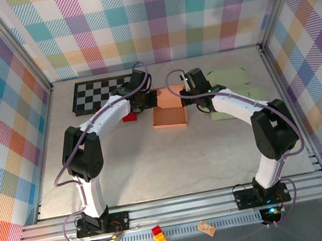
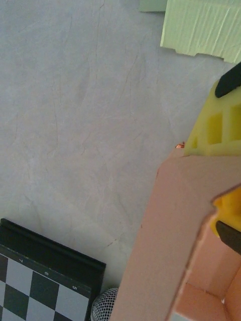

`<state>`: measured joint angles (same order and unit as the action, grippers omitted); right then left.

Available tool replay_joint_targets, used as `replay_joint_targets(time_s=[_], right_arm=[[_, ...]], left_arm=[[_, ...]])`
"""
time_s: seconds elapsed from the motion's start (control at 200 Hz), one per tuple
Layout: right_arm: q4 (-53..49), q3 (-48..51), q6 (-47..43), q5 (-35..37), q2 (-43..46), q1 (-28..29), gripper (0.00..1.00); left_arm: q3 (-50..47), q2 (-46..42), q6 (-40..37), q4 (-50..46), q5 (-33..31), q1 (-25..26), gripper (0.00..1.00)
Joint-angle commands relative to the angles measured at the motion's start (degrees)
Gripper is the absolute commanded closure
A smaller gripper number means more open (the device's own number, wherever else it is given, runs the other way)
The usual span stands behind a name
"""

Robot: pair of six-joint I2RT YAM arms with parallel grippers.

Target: Fold the paper box

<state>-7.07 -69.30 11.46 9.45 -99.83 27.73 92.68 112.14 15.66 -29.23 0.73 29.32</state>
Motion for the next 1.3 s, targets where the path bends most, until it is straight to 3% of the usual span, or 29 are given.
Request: replay_joint_targets(time_s=[0.0,0.15,0.345,0.67,0.875,1.1,1.295], right_arm=[[9.34,2.56,1.46,-0.24,-0.26,0.66,1.0],[9.9,2.86,4.46,0.08,-0.94,0.66,1.0],[3.37,-0.8,11.18,4.16,-1.75,1.0,1.0],[-12.05,-14.0,14.14,9.87,-7.89,2.6,1.0],[-4.51,-7.38,14.2,7.98,-5.9,2.6,1.0],[2.49,-0.59,13.52,5.93,-3.64,2.73,1.0],[0.11,-0.27,13.65,6.69,-3.14,2.84,0.99]], left_arm=[[-2.03,0.76,0.43,7.31,5.45,-0.8,0.97],[-5.79,-0.62,0.09,10.4,8.03,-1.09,0.97],[-7.4,-2.28,0.25,9.51,8.73,-1.11,0.96],[0.55,-0.08,1.94,0.81,9.48,-1.11,0.95],[-1.18,-0.08,2.61,1.77,10.49,-1.03,0.95],[-8.37,-2.15,3.29,8.94,11.65,-0.93,0.94],[-11.47,-2.78,2.9,11.04,11.24,-0.5,0.94]])
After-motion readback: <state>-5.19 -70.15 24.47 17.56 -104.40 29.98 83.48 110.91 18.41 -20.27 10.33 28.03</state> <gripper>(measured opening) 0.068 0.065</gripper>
